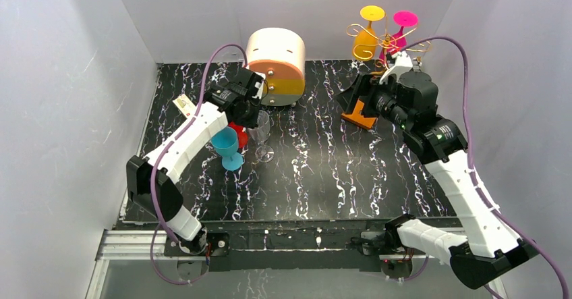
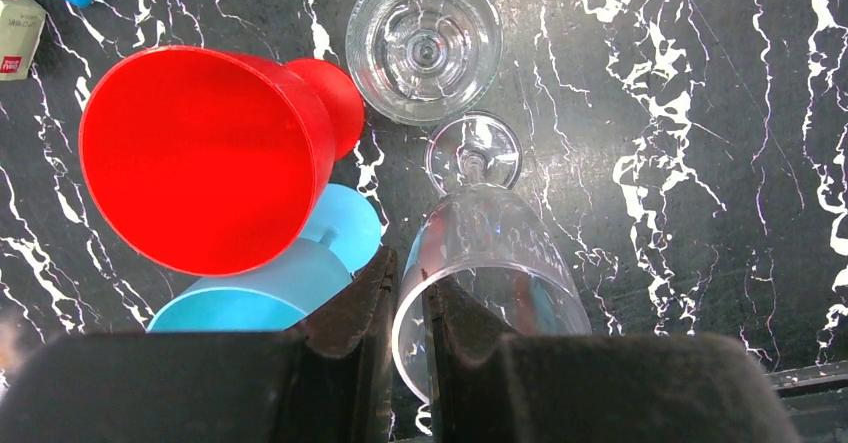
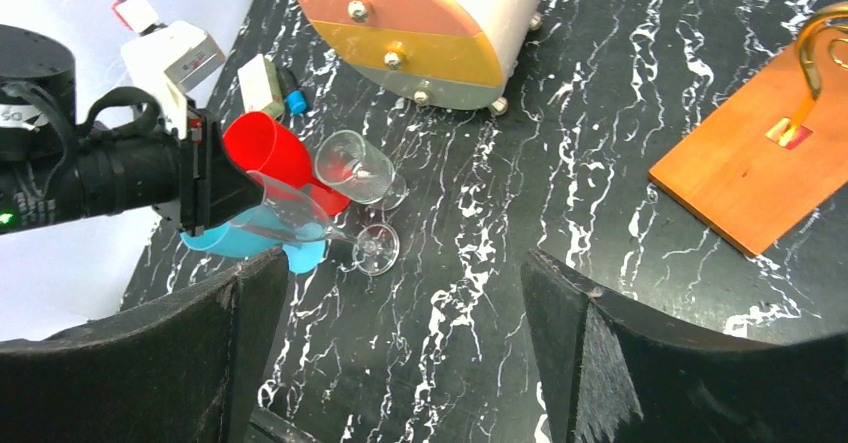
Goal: Take the wine glass off the wine glass rack
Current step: Place the wine glass at the center of the board.
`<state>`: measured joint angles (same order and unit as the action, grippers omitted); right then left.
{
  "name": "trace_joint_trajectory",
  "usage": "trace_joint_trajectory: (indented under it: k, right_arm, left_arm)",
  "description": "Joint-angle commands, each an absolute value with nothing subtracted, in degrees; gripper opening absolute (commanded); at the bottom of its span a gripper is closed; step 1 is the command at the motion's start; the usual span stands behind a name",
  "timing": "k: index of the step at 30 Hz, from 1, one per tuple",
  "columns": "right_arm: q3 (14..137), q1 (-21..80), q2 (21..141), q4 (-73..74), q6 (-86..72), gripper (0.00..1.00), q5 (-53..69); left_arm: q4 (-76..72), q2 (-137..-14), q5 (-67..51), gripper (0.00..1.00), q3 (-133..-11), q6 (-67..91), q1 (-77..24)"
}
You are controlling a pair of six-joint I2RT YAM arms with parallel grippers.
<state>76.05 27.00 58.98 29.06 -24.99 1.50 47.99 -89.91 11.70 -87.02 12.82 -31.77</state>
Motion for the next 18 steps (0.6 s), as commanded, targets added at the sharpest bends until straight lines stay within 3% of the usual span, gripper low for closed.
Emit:
trace_joint_trajectory:
  k: [1, 18]
  right_arm:
    - [82.41, 26.82, 60.79, 32.93, -24.08, 0.94, -3.48]
    - [97.61, 25.02, 72.30, 41.30, -20.40, 0.98, -6.81]
  left_arm:
    - [51.86, -90.46, 12.93, 0.12, -89.70, 12.65, -31.90]
    - [54.93, -89.47, 14.08, 0.59, -97.18, 13.01, -31.90]
